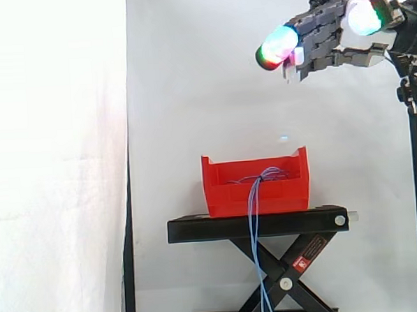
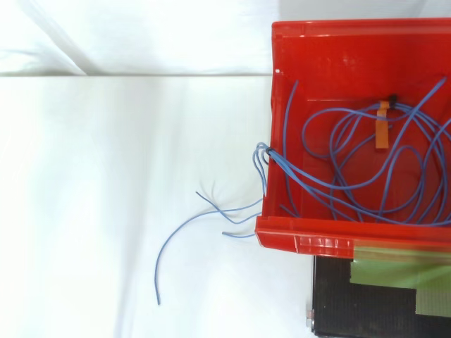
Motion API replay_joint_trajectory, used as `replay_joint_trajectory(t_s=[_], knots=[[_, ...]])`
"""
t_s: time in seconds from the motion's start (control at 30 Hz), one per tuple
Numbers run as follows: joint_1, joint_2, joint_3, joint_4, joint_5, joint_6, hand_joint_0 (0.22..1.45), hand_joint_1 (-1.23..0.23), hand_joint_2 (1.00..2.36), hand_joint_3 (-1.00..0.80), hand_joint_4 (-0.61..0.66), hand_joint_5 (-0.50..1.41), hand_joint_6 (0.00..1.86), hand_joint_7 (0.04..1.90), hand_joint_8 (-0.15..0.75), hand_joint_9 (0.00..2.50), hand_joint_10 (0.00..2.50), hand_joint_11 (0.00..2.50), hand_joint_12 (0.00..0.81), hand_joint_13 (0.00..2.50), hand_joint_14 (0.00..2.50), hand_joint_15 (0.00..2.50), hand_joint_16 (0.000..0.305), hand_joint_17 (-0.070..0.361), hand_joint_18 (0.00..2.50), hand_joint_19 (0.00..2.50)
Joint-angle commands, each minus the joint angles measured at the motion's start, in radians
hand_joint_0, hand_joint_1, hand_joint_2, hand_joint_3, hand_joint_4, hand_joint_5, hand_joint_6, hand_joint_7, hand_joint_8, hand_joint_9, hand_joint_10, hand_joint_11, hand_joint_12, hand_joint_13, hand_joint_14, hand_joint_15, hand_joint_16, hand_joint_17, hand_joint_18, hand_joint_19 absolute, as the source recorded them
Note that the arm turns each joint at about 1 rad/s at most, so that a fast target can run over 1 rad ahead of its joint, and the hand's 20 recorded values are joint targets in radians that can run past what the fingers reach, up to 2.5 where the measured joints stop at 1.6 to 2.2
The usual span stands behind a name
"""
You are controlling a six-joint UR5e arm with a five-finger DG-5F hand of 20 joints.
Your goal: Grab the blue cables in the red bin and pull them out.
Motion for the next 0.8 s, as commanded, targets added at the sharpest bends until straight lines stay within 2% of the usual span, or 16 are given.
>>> replay_joint_trajectory(t_s=[0.0, 0.07, 0.17, 0.2, 0.27, 0.37, 0.4, 0.47, 0.5, 0.63, 0.77], knots=[[0.005, -0.042, -0.001, 0.059, -0.002, -0.376, 0.65, -0.97, 1.00, -1.00, 0.29, 0.64, 0.01, 0.54, 0.261, 0.82, 0.03, 0.71, 0.370, 0.75, 0.02, 0.63, 0.051, 0.116, 0.49, 0.64], [0.008, -0.076, -0.001, 0.086, -0.008, -0.441, 0.64, -0.97, 1.00, -1.00, 0.29, 0.64, 0.01, 0.53, 0.263, 0.82, 0.02, 0.71, 0.367, 0.75, 0.02, 0.62, 0.052, 0.116, 0.50, 0.64], [0.014, -0.111, 0.001, 0.127, -0.019, -0.471, 0.64, -0.97, 1.00, -1.00, 0.30, 0.64, 0.01, 0.53, 0.266, 0.81, 0.02, 0.72, 0.369, 0.75, 0.02, 0.62, 0.052, 0.116, 0.50, 0.64], [0.020, -0.141, 0.001, 0.182, -0.033, -0.500, 0.64, -0.97, 1.00, -1.00, 0.29, 0.64, 0.01, 0.53, 0.263, 0.82, 0.03, 0.71, 0.370, 0.75, 0.02, 0.62, 0.052, 0.116, 0.50, 0.64], [0.023, -0.161, 0.001, 0.217, -0.045, -0.536, 0.65, -0.96, 1.00, -1.00, 0.29, 0.64, 0.01, 0.53, 0.262, 0.81, 0.03, 0.71, 0.370, 0.74, 0.02, 0.62, 0.052, 0.116, 0.50, 0.64], [0.028, -0.177, -0.001, 0.260, -0.064, -0.597, 0.65, -0.96, 1.00, -1.00, 0.30, 0.64, 0.01, 0.54, 0.264, 0.81, 0.03, 0.71, 0.368, 0.74, 0.02, 0.62, 0.051, 0.116, 0.49, 0.64], [0.028, -0.177, -0.001, 0.260, -0.064, -0.597, 0.65, -0.96, 1.00, -1.00, 0.29, 0.64, 0.01, 0.54, 0.261, 0.82, 0.02, 0.71, 0.367, 0.74, 0.02, 0.62, 0.051, 0.115, 0.49, 0.64], [0.033, -0.178, 0.001, 0.276, -0.070, -0.640, 0.65, -0.96, 1.00, -1.00, 0.29, 0.64, 0.01, 0.53, 0.266, 0.82, 0.02, 0.71, 0.368, 0.74, 0.02, 0.62, 0.051, 0.115, 0.49, 0.65], [0.036, -0.178, -0.001, 0.282, -0.073, -0.695, 0.65, -0.96, 1.00, -1.00, 0.29, 0.64, 0.01, 0.54, 0.263, 0.82, 0.02, 0.70, 0.365, 0.74, 0.02, 0.62, 0.051, 0.115, 0.49, 0.64], [0.043, -0.180, -0.001, 0.280, -0.071, -0.807, 0.65, -0.96, 1.00, -1.00, 0.29, 0.64, 0.01, 0.54, 0.263, 0.82, 0.03, 0.71, 0.365, 0.74, 0.02, 0.62, 0.051, 0.114, 0.49, 0.65], [0.046, -0.180, -0.001, 0.260, -0.071, -0.816, 0.66, -0.96, 1.00, -1.00, 0.29, 0.64, 0.01, 0.53, 0.262, 0.82, 0.02, 0.70, 0.365, 0.74, 0.02, 0.62, 0.051, 0.114, 0.49, 0.65]])
